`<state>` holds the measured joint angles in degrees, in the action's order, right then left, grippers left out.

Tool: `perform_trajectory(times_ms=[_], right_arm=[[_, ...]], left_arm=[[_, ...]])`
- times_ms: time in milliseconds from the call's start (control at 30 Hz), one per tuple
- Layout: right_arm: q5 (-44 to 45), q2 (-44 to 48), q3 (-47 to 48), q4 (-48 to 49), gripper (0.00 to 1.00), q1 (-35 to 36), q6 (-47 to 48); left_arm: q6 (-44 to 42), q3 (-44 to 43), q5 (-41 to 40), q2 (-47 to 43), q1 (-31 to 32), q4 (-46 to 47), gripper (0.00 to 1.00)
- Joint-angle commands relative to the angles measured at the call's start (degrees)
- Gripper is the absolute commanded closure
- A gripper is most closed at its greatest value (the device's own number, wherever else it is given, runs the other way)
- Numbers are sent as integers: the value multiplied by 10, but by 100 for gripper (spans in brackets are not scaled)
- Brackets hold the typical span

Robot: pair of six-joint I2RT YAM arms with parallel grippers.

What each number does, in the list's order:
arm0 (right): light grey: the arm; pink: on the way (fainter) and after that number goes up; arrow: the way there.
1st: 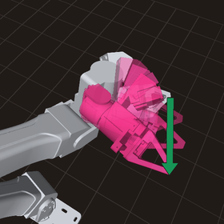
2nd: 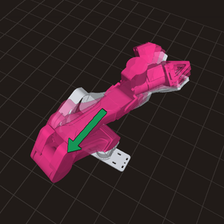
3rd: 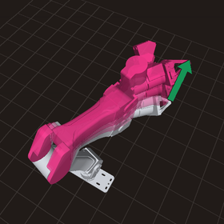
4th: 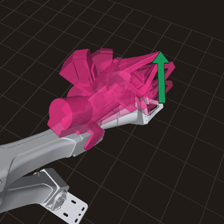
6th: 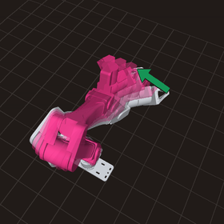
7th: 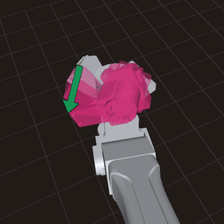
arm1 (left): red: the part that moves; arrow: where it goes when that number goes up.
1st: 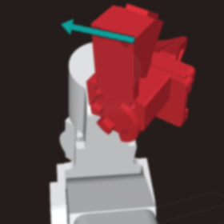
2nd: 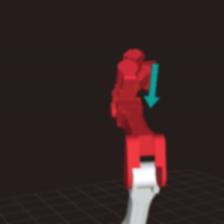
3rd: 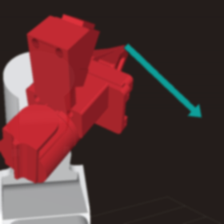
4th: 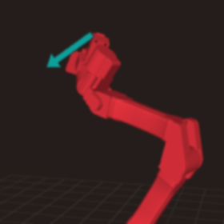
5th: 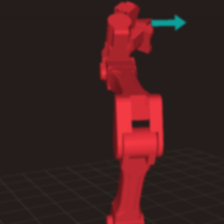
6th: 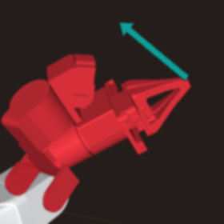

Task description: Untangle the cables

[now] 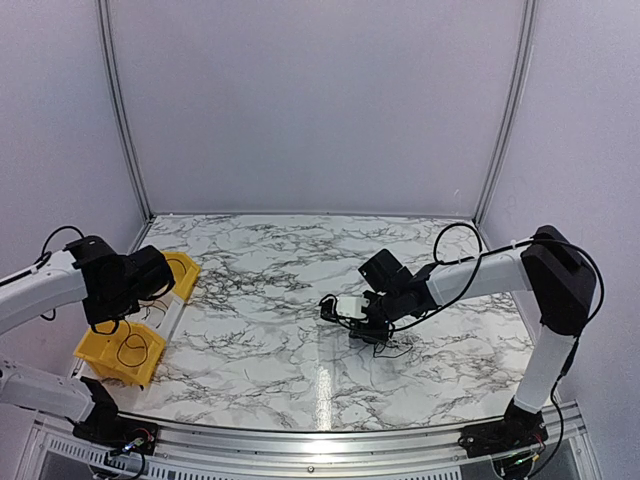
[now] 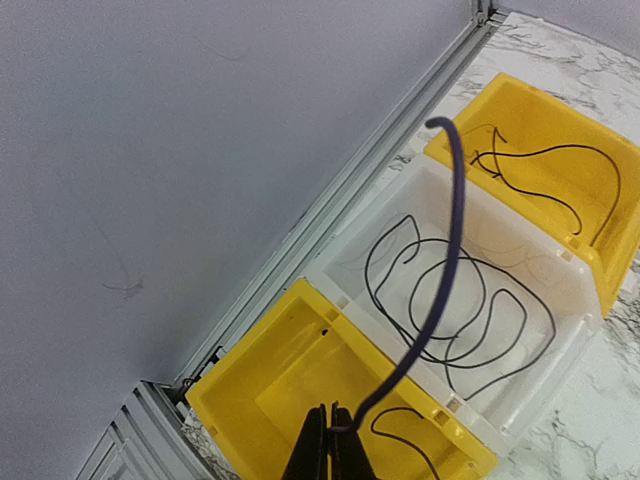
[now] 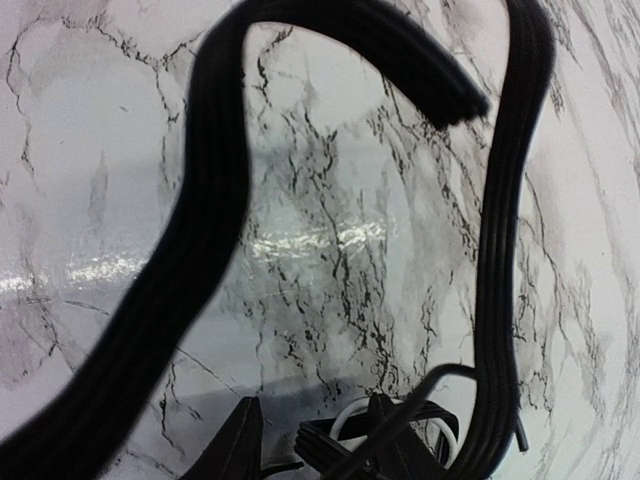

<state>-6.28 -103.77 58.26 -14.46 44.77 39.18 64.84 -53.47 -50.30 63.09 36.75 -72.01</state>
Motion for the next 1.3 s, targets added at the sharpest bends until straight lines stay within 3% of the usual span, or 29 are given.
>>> perform_trajectory(times_ms=[0,167,567,733,867,967,1267], right_arm=[[-3,-21,-5,-57,63,8,7],[-2,-23,-6,-60,63,8,10],[-4,-40,-2,-70,63,7,14],[-5,-42,-1,-74,63,8,16],[-4,-41,1,-77,63,8,16],[-3,-41,2,-79,63,8,16],[0,-38,1,-81,63,8,18]], left_arm=[[223,16,-106,61,-8,-101,100],[267,32,-151,69,-33,-104,100],[344,78,-111,132,-47,-80,100],[337,72,-110,117,-47,-77,46],[282,44,-112,102,-45,-78,21],[246,24,-111,87,-34,-80,14],[206,11,-146,48,1,-76,15]])
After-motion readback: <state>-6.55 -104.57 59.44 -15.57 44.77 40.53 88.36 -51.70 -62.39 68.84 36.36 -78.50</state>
